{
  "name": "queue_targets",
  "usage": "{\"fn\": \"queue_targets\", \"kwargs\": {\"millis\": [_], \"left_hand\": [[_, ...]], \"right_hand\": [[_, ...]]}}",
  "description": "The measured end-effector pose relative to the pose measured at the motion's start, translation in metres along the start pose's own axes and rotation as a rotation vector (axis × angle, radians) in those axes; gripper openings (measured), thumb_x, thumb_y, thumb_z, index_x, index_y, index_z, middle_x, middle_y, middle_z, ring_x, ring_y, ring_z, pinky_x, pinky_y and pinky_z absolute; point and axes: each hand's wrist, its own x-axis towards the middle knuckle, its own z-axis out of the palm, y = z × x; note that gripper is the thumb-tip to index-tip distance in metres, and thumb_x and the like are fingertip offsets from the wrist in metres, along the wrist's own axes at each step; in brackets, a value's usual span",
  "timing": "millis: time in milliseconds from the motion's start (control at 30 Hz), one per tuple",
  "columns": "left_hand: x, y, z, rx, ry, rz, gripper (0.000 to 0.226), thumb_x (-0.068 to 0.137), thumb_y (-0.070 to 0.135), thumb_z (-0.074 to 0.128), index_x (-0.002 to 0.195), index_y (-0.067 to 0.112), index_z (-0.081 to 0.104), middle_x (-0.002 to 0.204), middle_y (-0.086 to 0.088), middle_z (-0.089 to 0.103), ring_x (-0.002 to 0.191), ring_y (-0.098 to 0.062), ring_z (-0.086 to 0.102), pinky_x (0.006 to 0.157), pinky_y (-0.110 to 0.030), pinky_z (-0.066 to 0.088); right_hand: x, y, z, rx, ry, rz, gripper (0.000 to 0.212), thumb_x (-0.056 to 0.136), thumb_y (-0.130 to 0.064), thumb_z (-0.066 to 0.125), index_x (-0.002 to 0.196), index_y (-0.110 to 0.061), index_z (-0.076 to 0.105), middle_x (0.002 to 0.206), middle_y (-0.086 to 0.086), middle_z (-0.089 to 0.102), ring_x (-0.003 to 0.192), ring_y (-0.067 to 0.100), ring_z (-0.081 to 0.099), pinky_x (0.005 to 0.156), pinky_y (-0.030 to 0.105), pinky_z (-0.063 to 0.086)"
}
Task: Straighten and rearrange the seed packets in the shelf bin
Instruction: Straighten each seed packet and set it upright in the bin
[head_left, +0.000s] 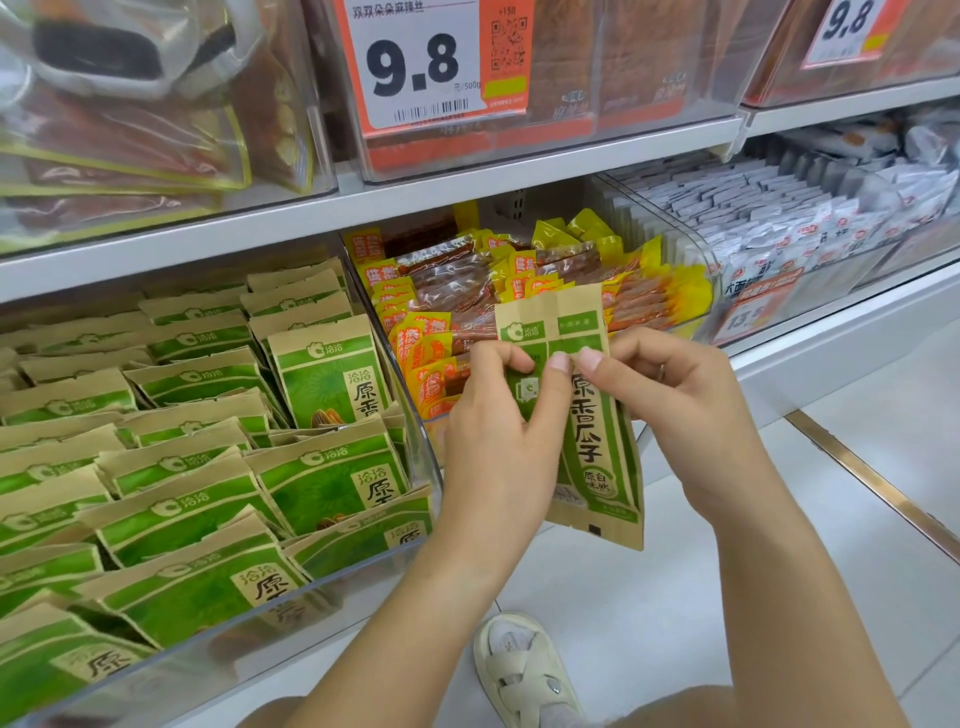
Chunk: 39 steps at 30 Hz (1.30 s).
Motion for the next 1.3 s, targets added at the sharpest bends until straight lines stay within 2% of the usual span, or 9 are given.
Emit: {"fn": "queue_targets", "kwargs": {"millis": [100, 233, 433, 533, 633, 700, 933, 1133, 1300], "left_hand": [[0.0, 0.001, 0.0, 0.042, 0.008, 0.003, 0.015, 0.099, 0.037, 0.046, 0.093, 0.023, 0.045, 0.066, 0.011, 0.047, 0.059, -0.005, 0.044, 0.061, -0.031, 0.031], [0.002, 0.0, 0.001, 0.044, 0.008, -0.01, 0.012, 0.102, 0.031, 0.043, 0.093, 0.024, 0.046, 0.073, 0.01, 0.056, 0.067, -0.007, 0.051, 0.066, -0.036, 0.04], [0.007, 0.002, 0.003, -0.121, -0.002, -0.158, 0.017, 0.102, 0.03, 0.045, 0.087, 0.024, 0.05, 0.066, 0.02, 0.057, 0.062, 0.002, 0.049, 0.065, -0.029, 0.04], [0.01, 0.005, 0.003, -0.339, -0.023, -0.303, 0.022, 0.092, 0.042, 0.051, 0.085, 0.022, 0.056, 0.076, 0.009, 0.059, 0.082, -0.016, 0.061, 0.082, -0.044, 0.054], [0.009, 0.009, 0.001, -0.475, -0.085, -0.354, 0.043, 0.078, 0.052, 0.055, 0.093, 0.012, 0.061, 0.088, -0.008, 0.064, 0.095, -0.03, 0.065, 0.096, -0.057, 0.049], [0.007, 0.008, 0.0, -0.517, -0.13, -0.348, 0.059, 0.074, 0.059, 0.061, 0.103, 0.007, 0.06, 0.099, -0.018, 0.067, 0.103, -0.036, 0.066, 0.098, -0.056, 0.048], [0.006, 0.01, -0.001, -0.569, -0.182, -0.363, 0.044, 0.078, 0.048, 0.063, 0.096, 0.009, 0.055, 0.091, -0.014, 0.063, 0.106, -0.042, 0.062, 0.096, -0.052, 0.049], [0.007, 0.007, 0.003, -0.548, -0.141, -0.377, 0.061, 0.069, 0.059, 0.059, 0.104, 0.009, 0.063, 0.109, -0.022, 0.065, 0.108, -0.035, 0.064, 0.099, -0.059, 0.047], [0.009, 0.003, 0.003, -0.523, -0.225, -0.348, 0.049, 0.075, 0.052, 0.062, 0.1, 0.01, 0.058, 0.09, -0.006, 0.065, 0.095, -0.021, 0.067, 0.095, -0.047, 0.05]], "right_hand": [[0.0, 0.0, 0.001, -0.015, 0.003, -0.005, 0.02, 0.077, -0.027, 0.068, 0.066, -0.011, 0.065, 0.062, -0.005, 0.066, 0.06, 0.008, 0.061, 0.057, 0.018, 0.047], [0.0, 0.0, 0.001, -0.031, 0.007, 0.002, 0.022, 0.077, -0.027, 0.069, 0.07, -0.007, 0.066, 0.066, -0.001, 0.069, 0.062, 0.009, 0.064, 0.058, 0.019, 0.049], [-0.002, -0.004, 0.002, -0.029, -0.029, 0.041, 0.023, 0.082, -0.037, 0.069, 0.078, -0.014, 0.07, 0.072, -0.004, 0.071, 0.068, 0.007, 0.066, 0.058, 0.017, 0.05], [-0.001, -0.005, -0.001, -0.045, -0.042, 0.062, 0.022, 0.079, -0.037, 0.063, 0.081, -0.017, 0.072, 0.075, -0.005, 0.072, 0.072, 0.008, 0.067, 0.059, 0.02, 0.052], [-0.002, -0.005, -0.001, -0.03, -0.05, 0.059, 0.016, 0.077, -0.035, 0.064, 0.078, -0.02, 0.071, 0.073, -0.006, 0.072, 0.071, 0.008, 0.067, 0.058, 0.019, 0.051], [-0.003, -0.006, -0.001, -0.013, -0.047, 0.044, 0.015, 0.077, -0.033, 0.064, 0.078, -0.02, 0.07, 0.071, -0.008, 0.071, 0.069, 0.006, 0.067, 0.057, 0.017, 0.05], [-0.002, -0.009, -0.001, -0.001, -0.027, 0.016, 0.016, 0.076, -0.031, 0.065, 0.079, -0.017, 0.072, 0.069, -0.006, 0.071, 0.067, 0.008, 0.066, 0.058, 0.02, 0.053], [-0.002, -0.008, 0.002, -0.007, 0.038, -0.035, 0.021, 0.083, -0.022, 0.063, 0.062, -0.022, 0.07, 0.061, -0.005, 0.065, 0.059, 0.007, 0.06, 0.055, 0.018, 0.051], [-0.002, -0.006, 0.006, -0.018, 0.132, -0.027, 0.028, 0.09, -0.003, 0.061, 0.062, -0.01, 0.062, 0.05, -0.009, 0.058, 0.047, 0.003, 0.053, 0.049, 0.015, 0.045]]}}
